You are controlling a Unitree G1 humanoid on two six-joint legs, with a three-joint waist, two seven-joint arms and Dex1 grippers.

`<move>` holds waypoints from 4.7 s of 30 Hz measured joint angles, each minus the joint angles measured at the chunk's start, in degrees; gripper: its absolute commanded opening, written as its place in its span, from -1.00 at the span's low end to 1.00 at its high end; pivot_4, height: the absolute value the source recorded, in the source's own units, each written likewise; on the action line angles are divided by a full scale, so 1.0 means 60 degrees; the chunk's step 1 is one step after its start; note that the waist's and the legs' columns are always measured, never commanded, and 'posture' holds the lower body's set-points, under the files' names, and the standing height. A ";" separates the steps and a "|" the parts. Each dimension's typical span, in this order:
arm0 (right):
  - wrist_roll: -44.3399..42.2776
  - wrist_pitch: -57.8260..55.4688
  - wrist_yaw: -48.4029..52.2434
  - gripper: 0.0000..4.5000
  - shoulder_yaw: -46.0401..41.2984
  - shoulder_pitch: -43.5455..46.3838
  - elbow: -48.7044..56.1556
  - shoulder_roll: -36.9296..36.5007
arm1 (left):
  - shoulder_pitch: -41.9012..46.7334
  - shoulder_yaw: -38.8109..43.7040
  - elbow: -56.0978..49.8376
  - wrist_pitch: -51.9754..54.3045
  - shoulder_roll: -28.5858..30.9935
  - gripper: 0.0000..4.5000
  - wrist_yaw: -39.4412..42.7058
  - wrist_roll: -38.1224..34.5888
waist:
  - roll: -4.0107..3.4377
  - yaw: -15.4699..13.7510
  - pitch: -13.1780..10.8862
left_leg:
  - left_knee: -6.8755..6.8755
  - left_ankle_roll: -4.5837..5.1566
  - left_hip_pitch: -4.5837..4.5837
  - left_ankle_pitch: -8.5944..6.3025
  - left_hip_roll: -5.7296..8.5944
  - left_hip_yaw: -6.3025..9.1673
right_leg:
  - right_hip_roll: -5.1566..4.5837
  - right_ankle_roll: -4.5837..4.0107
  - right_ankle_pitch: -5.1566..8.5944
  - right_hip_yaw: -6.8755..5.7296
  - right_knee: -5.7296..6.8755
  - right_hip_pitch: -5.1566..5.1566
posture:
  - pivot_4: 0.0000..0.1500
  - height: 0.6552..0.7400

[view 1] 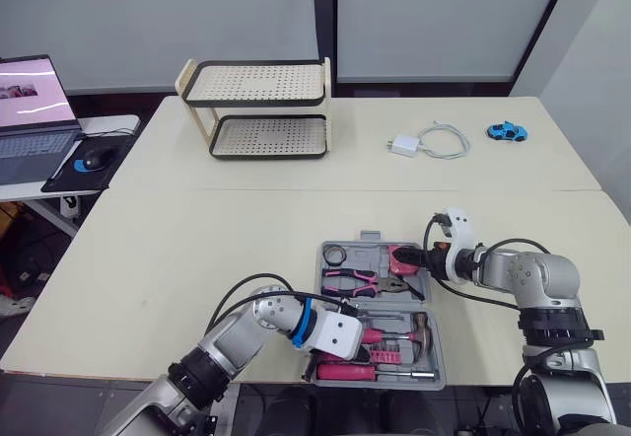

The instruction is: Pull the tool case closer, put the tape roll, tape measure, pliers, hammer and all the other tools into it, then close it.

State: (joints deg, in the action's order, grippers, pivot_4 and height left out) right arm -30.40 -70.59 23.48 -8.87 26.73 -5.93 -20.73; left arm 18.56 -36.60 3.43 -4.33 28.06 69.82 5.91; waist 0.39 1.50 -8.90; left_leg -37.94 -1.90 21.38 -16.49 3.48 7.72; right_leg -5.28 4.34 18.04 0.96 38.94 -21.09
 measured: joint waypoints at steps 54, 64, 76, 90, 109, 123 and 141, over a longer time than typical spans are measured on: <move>-0.0377 0.3340 0.4185 0.99 0.1428 -0.1084 0.2222 -0.1139 | -0.0339 0.0229 -0.0153 -0.0365 0.0415 -1.00 0.0000 -0.0100 | -0.0001 0.0193 0.0000 | 0.0022 0.0002 0.0002 -0.0002 -0.0019 0.0007 | 0.0019 0.0000 0.0001 0.0005 -0.0002 -0.0025 | 1.00 1.00; -0.0118 0.4348 0.4641 0.99 0.1937 -0.1887 0.3682 -0.2244 | -0.1011 0.1239 -0.1173 0.1527 0.1211 -1.00 0.0219 -0.1390 | 0.0010 0.0175 -0.0015 | 0.0020 0.0002 0.0017 -0.0001 -0.0022 0.0009 | 0.0020 0.0000 0.0002 0.0003 0.0000 -0.0041 | 1.00 1.00; 0.0174 0.5247 0.4859 0.99 0.2048 -0.2929 0.5090 -0.3334 | -0.2088 0.3249 -0.2816 0.4046 0.3530 -1.00 0.1003 -0.3541 | 0.0022 0.0051 -0.0057 | 0.0016 0.0001 0.0049 -0.0001 -0.0018 0.0012 | 0.0015 -0.0001 0.0002 -0.0001 -0.0009 -0.0061 | 1.00 1.00; 0.1033 0.6195 0.7508 0.99 -0.2047 -0.8321 0.8354 -0.7446 | -0.2755 0.4402 -0.1508 0.3603 0.4214 -1.00 0.0481 -0.3423 | 0.0055 -0.0077 -0.0095 | 0.0015 0.0002 0.0057 -0.0003 -0.0026 0.0004 | 0.0014 0.0000 0.0003 -0.0011 -0.0022 -0.0047 | 1.00 1.00; 0.5347 0.8622 0.5829 -0.95 0.2277 -0.6131 0.6018 -0.7153 | -0.2903 0.3324 -0.2662 0.3642 0.2719 -1.00 -0.1255 -0.2109 | 0.0082 -0.0061 -0.0105 | 0.0010 -0.0001 0.0064 -0.0001 -0.0021 0.0006 | 0.0009 -0.0001 0.0003 -0.0012 -0.0020 -0.0053 | 1.00 1.00; 0.6236 0.8454 0.5869 -1.00 0.4002 -0.4949 0.5320 -0.5899 | -0.1934 0.2508 -0.1892 0.3743 0.1601 -1.00 -0.1557 -0.1323 | 0.0079 -0.0115 -0.0103 | -0.0003 -0.0002 0.0062 0.0000 -0.0010 0.0007 | 0.0005 0.0000 0.0002 -0.0011 -0.0015 -0.0049 | 1.00 1.00; 0.6212 0.7841 0.6280 -1.00 0.3937 -0.5093 0.5559 -0.5848 | -0.1587 0.2412 -0.1776 0.4006 0.1365 -1.00 -0.1510 -0.1172 | 0.0079 -0.0170 -0.0103 | -0.0003 -0.0004 0.0062 0.0000 -0.0010 0.0005 | 0.0006 0.0000 0.0002 -0.0009 -0.0015 -0.0050 | 1.00 1.00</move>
State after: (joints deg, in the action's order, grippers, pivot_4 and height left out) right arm 6.88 -23.54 61.16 14.75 -3.82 27.42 -55.82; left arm 9.04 -22.12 -7.23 19.71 36.25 60.76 -1.12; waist 0.86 0.48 -9.51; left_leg -37.96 -1.92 21.75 -16.49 3.42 7.75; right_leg -5.24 4.34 18.06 0.91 38.85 -21.39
